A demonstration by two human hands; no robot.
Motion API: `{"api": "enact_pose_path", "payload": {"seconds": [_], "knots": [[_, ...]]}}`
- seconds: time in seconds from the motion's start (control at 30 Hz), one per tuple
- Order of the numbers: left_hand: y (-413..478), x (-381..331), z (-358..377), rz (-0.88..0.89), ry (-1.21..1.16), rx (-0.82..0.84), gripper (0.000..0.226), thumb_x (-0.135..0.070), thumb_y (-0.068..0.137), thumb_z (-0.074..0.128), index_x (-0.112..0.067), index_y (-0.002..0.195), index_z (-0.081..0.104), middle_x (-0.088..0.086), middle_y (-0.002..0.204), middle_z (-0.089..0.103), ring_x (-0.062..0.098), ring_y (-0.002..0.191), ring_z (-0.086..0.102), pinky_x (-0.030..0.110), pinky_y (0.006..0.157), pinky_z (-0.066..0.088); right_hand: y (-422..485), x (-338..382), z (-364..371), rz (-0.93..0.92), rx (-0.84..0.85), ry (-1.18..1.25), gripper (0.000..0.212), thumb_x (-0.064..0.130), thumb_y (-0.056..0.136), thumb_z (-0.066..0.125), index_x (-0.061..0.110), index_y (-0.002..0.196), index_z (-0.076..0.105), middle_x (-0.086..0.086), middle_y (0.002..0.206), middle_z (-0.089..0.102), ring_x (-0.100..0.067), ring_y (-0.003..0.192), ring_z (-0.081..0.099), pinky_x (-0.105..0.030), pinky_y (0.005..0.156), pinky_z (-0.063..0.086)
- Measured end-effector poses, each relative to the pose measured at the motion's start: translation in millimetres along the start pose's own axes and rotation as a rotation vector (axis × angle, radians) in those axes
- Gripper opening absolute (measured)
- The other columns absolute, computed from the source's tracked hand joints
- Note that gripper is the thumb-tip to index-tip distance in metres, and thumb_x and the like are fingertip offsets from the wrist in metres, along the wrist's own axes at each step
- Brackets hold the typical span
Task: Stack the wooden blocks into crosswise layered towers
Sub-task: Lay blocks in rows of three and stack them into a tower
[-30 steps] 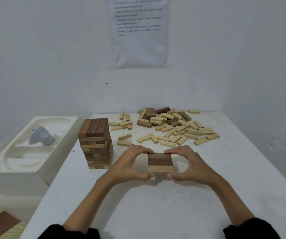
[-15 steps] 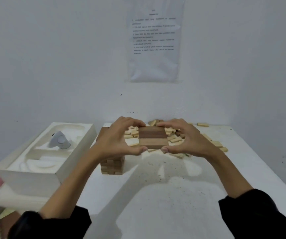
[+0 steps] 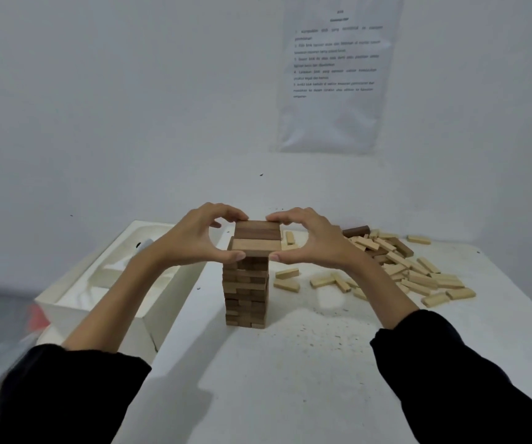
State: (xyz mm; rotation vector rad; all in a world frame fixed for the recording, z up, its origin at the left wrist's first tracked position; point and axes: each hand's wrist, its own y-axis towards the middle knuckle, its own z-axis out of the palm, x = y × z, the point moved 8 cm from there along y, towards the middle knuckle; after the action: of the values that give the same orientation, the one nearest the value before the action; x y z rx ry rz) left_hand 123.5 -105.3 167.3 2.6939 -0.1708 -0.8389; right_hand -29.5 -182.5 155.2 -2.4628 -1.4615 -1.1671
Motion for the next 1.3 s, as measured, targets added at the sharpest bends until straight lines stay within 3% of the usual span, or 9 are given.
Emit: {"api": "enact_pose_path", "payload": {"seconds": [0.27,0.47,0.63,0.87,1.07,1.3], "knots": [[-5,23,7,-0.021,-0.042,0.019,0.071,-0.059,0.054,0.070,-0.029,0.118,0.058,-0.015,0.116,0.059,0.002,0.112,0.050,0.024,0.096,0.043,6,-9,19,0.025,0.024,0.022,0.062,0.035,0.071,0.080,0.032,0.126,0.052,0.017,0.115,0.051,-0.003,0.111,0.038,-0.015,0.086,0.030],[1,29,10,-0.022,-0.064,0.031,0.070,-0.059,0.055,0.070,-0.032,0.117,0.057,-0.018,0.117,0.058,0.004,0.113,0.050,0.025,0.097,0.044,8,-11,20,0.033,0.032,-0.014,0.064,0.037,0.071,0.079,0.031,0.128,0.051,0.015,0.117,0.049,-0.002,0.111,0.035,-0.007,0.081,0.027],[1,35,13,-0.035,-0.083,0.038,0.069,-0.059,0.055,0.070,-0.032,0.118,0.058,-0.013,0.118,0.059,0.006,0.114,0.051,0.027,0.098,0.044,8,-12,24,0.049,0.036,0.005,0.064,0.037,0.072,0.078,0.031,0.130,0.050,0.014,0.117,0.048,-0.004,0.113,0.035,-0.008,0.082,0.027],[0,41,13,-0.052,-0.118,0.064,0.068,-0.058,0.055,0.071,-0.033,0.118,0.059,-0.015,0.119,0.060,0.003,0.115,0.052,0.025,0.098,0.042,7,-11,26,0.062,0.041,0.023,0.066,0.038,0.073,0.077,0.032,0.132,0.047,0.015,0.116,0.047,-0.004,0.113,0.035,-0.023,0.089,0.027],[-1,42,15,-0.062,-0.138,0.082,0.070,-0.059,0.056,0.071,-0.033,0.120,0.058,-0.015,0.120,0.059,0.003,0.115,0.051,0.023,0.096,0.042,4,-10,26,0.066,0.032,0.075,0.069,0.037,0.073,0.077,0.034,0.134,0.044,0.013,0.120,0.048,-0.004,0.114,0.036,-0.012,0.084,0.028],[-1,39,26,-0.089,-0.171,0.159,0.077,-0.057,0.053,0.074,-0.037,0.124,0.050,-0.020,0.122,0.056,-0.006,0.114,0.049,0.018,0.094,0.041,-2,-14,28,0.110,0.036,0.060,0.081,0.040,0.068,0.080,0.035,0.137,0.039,0.015,0.118,0.045,-0.007,0.118,0.037,-0.027,0.096,0.031]]}}
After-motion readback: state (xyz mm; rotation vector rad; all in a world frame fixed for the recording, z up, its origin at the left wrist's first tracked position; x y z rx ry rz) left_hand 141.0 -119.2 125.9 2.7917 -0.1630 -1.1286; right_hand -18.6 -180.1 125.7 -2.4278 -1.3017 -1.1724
